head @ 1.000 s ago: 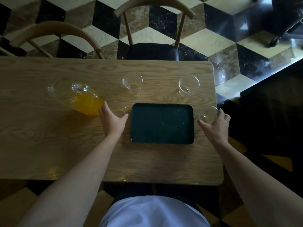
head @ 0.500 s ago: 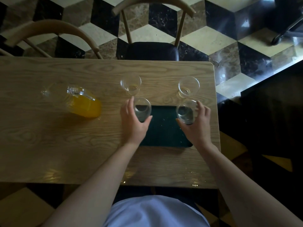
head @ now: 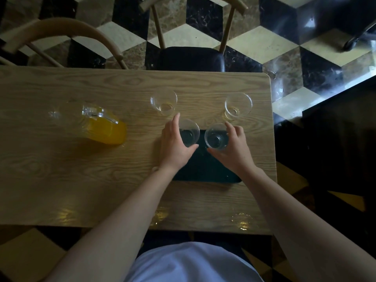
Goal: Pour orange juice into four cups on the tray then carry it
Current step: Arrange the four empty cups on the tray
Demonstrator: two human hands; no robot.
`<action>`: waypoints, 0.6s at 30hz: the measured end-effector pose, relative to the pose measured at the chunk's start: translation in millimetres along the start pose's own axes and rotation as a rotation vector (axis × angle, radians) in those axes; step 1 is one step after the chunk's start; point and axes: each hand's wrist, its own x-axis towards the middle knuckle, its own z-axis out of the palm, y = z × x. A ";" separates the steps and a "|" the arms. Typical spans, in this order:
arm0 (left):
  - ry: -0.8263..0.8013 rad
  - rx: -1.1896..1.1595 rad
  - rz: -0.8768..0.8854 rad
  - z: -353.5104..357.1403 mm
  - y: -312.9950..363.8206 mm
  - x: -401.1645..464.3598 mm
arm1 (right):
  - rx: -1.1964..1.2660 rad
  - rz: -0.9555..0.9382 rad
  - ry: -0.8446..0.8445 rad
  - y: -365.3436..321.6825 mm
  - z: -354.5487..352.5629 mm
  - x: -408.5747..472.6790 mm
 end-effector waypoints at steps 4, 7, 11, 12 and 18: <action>-0.035 0.010 -0.018 2.7 -3.6 2.5 | -0.006 0.004 -0.003 -2.7 1.9 5.8; -0.042 0.004 -0.030 4.3 -5.7 3.4 | 0.007 0.008 -0.011 -2.3 1.7 7.4; -0.086 -0.050 -0.025 2.2 -9.4 2.4 | 0.080 0.006 -0.043 1.1 -3.7 5.1; -0.087 -0.086 -0.034 1.6 -11.0 2.0 | 0.115 0.018 -0.034 1.9 -6.8 4.1; 0.285 -0.145 -0.242 -18.1 -26.4 32.7 | 0.112 0.150 0.278 13.8 -38.9 27.9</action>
